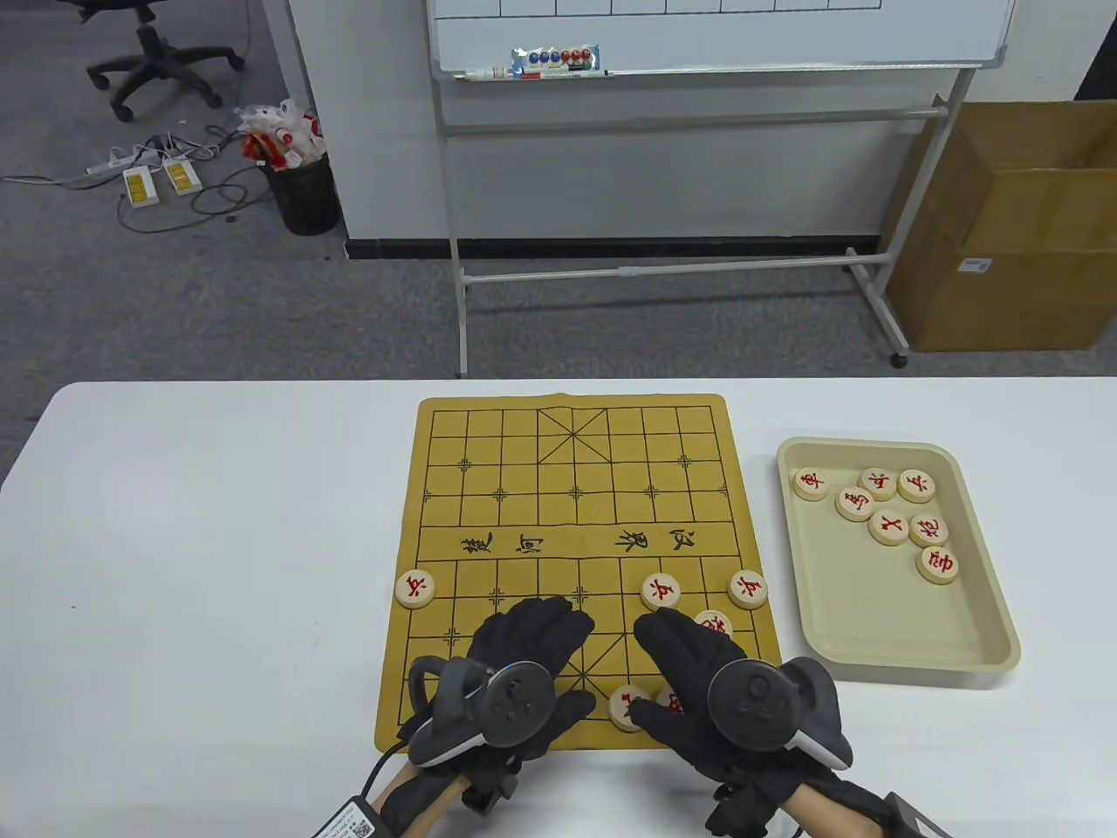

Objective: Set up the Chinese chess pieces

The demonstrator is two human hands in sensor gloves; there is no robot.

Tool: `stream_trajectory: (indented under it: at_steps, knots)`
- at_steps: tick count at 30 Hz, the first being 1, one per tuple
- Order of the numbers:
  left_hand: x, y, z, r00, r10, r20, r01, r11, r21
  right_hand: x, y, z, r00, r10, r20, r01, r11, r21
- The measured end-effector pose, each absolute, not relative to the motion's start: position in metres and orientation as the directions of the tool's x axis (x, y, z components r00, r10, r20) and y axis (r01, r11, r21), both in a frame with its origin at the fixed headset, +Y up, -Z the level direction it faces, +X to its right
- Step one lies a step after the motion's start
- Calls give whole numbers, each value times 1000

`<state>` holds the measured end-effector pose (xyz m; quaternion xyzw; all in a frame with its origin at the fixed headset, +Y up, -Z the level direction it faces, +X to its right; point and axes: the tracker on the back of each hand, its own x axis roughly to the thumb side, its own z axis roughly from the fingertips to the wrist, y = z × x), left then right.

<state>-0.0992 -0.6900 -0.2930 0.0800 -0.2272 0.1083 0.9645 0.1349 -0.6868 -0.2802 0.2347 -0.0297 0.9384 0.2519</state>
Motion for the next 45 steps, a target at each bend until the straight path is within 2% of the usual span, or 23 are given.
stream_trajectory:
  at_steps: [4, 9, 11, 13, 16, 17, 20, 24, 28, 35, 38, 42, 45]
  knots:
    - [-102, -691, -294, 874, 182, 451, -252, 962, 101, 140, -679, -285, -769, 461, 442, -491, -870, 52]
    - [-107, -692, -294, 874, 182, 451, -255, 961, 105, 184, -621, -316, -838, 408, 362, -463, -883, -78]
    - [-107, -694, -294, 875, 175, 451, -247, 963, 105, 208, -602, -340, -896, 337, 288, -388, -911, -140]
    - [-108, -694, -294, 879, 161, 449, -235, 965, 115, 231, -597, -368, -956, 226, 189, -255, -956, -146]
    - [-108, -694, -294, 875, 166, 455, -238, 965, 106, 271, -611, -418, -996, 92, -15, -91, -995, -49]
    - [-108, -694, -295, 875, 165, 456, -236, 966, 104, 280, -617, -427, -996, 71, -48, -69, -997, -43]
    - [-107, -696, -295, 877, 155, 455, -225, 969, 105, 315, -655, -464, -981, -30, -191, 17, -998, 67]
    - [-106, -699, -294, 873, 168, 459, -233, 968, 89, 344, -702, -488, -945, -97, -312, 34, -979, 201]
    - [-106, -700, -293, 869, 173, 463, -237, 968, 85, 351, -726, -502, -921, -192, -339, 92, -953, 289]
    - [-104, -701, -293, 869, 172, 464, -236, 968, 84, 350, -747, -511, -914, -220, -340, 105, -940, 325]
    - [-105, -701, -293, 872, 165, 462, -229, 970, 86, 346, -748, -509, -904, -250, -347, 176, -957, 232]
    - [-106, -700, -293, 874, 173, 455, -237, 967, 88, 345, -748, -507, -913, -244, -326, 174, -958, 229]
    - [-106, -699, -293, 875, 171, 452, -237, 967, 92, 342, -740, -502, -905, -261, -337, 222, -963, 150]
